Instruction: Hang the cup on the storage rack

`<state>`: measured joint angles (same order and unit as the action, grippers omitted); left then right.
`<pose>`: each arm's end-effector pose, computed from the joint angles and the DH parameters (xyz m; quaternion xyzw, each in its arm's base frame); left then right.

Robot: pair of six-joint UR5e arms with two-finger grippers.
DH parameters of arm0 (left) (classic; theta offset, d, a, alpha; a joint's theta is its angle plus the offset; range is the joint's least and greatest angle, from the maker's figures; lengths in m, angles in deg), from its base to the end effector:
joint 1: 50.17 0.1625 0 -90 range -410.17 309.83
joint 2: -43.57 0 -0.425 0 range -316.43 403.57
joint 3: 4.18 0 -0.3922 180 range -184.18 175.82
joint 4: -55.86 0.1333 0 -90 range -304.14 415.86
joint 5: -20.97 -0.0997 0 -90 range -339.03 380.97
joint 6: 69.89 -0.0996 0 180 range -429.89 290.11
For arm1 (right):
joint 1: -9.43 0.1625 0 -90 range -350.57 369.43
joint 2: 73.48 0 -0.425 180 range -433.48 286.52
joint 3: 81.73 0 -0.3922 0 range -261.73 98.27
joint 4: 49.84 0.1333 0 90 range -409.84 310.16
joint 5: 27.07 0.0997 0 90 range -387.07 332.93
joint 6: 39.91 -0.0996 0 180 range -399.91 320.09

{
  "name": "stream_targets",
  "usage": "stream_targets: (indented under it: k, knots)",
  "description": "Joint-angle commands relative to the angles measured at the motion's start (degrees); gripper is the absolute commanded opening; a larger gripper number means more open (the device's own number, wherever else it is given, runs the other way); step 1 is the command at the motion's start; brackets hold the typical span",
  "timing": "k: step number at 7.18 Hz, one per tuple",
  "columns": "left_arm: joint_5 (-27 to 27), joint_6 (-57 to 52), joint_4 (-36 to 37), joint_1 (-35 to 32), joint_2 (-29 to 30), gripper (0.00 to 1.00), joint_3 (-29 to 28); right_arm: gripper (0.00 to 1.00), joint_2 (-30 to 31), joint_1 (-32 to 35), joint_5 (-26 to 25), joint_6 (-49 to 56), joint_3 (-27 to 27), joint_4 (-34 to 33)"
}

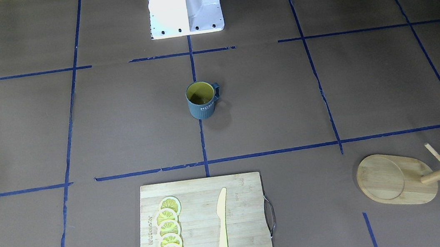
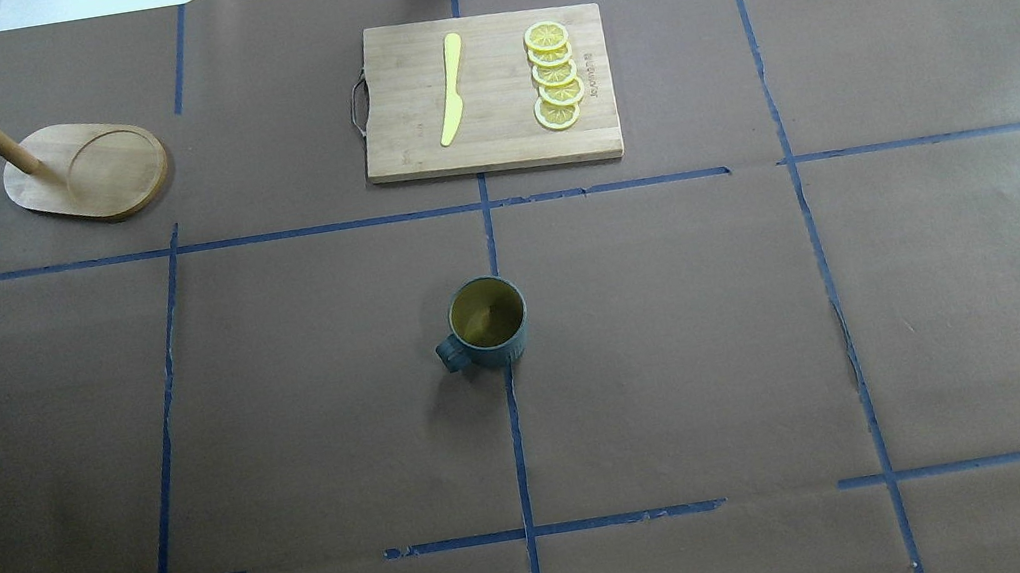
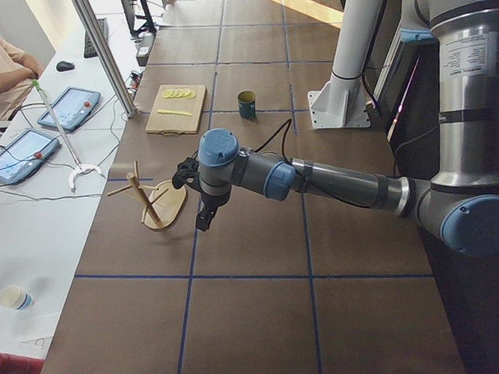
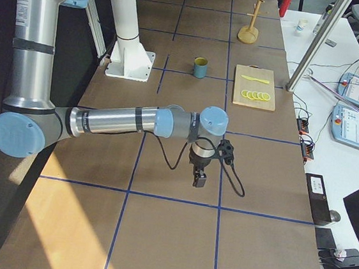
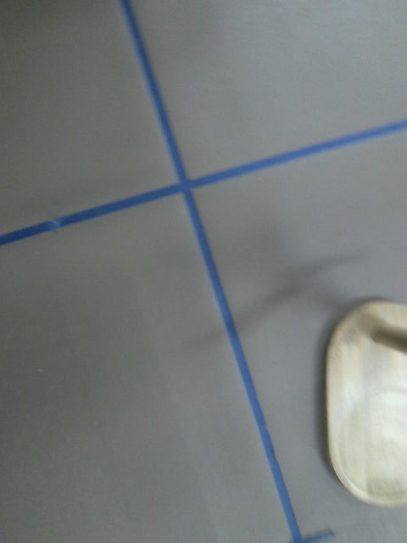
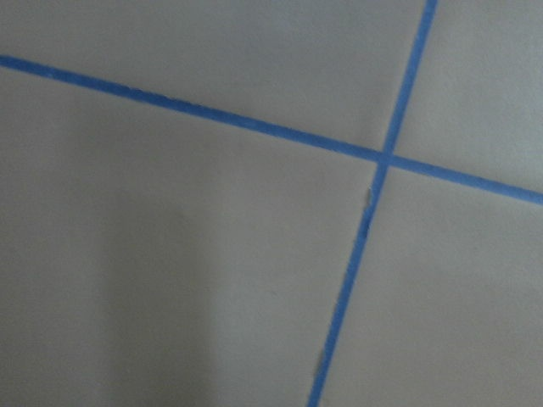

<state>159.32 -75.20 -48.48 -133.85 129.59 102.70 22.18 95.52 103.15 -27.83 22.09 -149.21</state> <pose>-0.0066 -0.4754 0.5121 0.2113 0.3999 0.1858 0.8723 0.0385 -0.4481 0.6079 0.0146 -0.3436 -0.1270 0.9304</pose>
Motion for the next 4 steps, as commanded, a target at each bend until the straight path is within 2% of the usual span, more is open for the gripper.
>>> stream_targets:
  k: [1, 2, 3, 4]
  knots:
    - [3.8, 5.8, -14.3, 6.3, 0.1, 1.0, 0.6, 1.0, 3.7, 2.8, -0.1, 2.5, 1.5, 0.1]
    - [1.4, 13.2, -28.4, 11.5, 0.2, 1.0, 0.4, 1.0, 3.7, 2.8, 0.0, 2.4, 1.5, 0.1]
    - [-7.7, 19.8, -37.3, 19.4, 1.9, 1.0, 0.6, 1.0, 3.7, 2.8, 0.0, 2.4, 1.5, 0.1]
    - [-12.7, 27.8, -40.7, 28.7, 4.7, 1.0, -0.2, 1.0, 3.7, 2.8, -0.1, 2.4, 1.3, 0.1]
